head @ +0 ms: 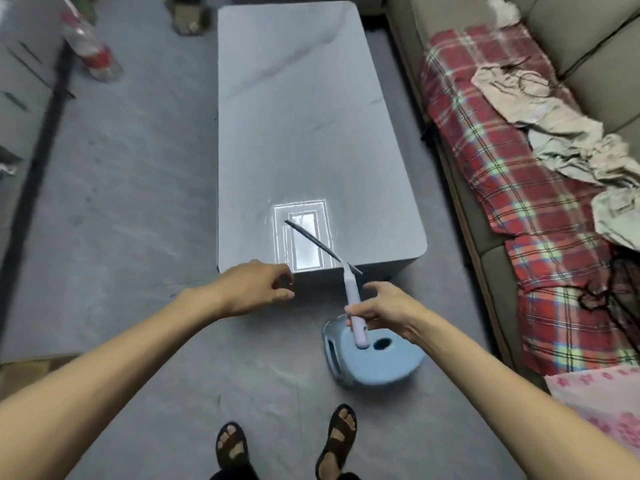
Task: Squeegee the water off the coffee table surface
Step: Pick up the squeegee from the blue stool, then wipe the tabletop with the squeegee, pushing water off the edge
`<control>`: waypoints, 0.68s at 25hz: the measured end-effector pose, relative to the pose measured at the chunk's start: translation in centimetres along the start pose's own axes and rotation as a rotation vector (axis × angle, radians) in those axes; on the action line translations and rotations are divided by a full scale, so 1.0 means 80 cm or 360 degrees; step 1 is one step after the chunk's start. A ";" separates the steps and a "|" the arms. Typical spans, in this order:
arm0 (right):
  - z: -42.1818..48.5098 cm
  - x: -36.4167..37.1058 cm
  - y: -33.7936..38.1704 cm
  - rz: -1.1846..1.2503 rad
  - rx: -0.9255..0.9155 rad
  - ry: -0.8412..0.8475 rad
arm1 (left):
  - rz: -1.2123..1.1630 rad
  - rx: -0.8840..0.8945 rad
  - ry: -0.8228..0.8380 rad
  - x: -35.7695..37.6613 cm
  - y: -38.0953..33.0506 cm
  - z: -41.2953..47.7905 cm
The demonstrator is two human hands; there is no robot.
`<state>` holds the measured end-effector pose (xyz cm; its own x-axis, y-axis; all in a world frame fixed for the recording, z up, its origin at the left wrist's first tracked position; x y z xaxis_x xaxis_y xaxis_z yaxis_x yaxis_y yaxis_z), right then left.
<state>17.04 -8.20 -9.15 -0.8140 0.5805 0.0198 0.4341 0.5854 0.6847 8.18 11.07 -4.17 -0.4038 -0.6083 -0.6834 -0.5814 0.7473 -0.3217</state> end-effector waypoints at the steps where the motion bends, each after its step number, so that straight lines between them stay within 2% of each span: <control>1: -0.006 0.017 0.035 -0.0105 -0.0003 0.0062 | -0.0002 0.0001 -0.0035 -0.031 0.012 -0.014; 4: -0.015 0.068 0.121 -0.0423 0.0069 -0.0034 | 0.0064 -0.0012 -0.0130 -0.112 0.063 -0.047; 6: -0.009 0.104 0.184 -0.0776 -0.0022 -0.0118 | 0.0129 0.0019 -0.0174 -0.162 0.105 -0.062; 10: 0.007 0.190 0.308 -0.1217 -0.0197 -0.0319 | 0.0169 0.0119 -0.0288 -0.276 0.203 -0.079; 13: 0.016 0.253 0.393 -0.1642 -0.0337 -0.0373 | 0.0164 0.0198 -0.0264 -0.340 0.253 -0.083; 15: 0.034 0.285 0.440 -0.1719 -0.0356 -0.0366 | 0.0132 0.0255 -0.0292 -0.388 0.282 -0.076; 17: 0.066 0.303 0.476 -0.1603 -0.0368 -0.0315 | 0.0086 0.0296 -0.0343 -0.429 0.306 -0.052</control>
<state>15.89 31.19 13.56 -0.6712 -0.0198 -0.7410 -0.5092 0.7389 0.4414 4.86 49.17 14.14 -0.2595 -0.5101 -0.8200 -0.4157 0.8254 -0.3820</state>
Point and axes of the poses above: each hand's wrist, its own z-axis towards the middle knuckle, its own x-axis out of the palm, y = z × x, the point moved 9 cm from there along z, towards the middle knuckle, and after that the axes turned 9 degrees about -x, right-handed, at the moved point
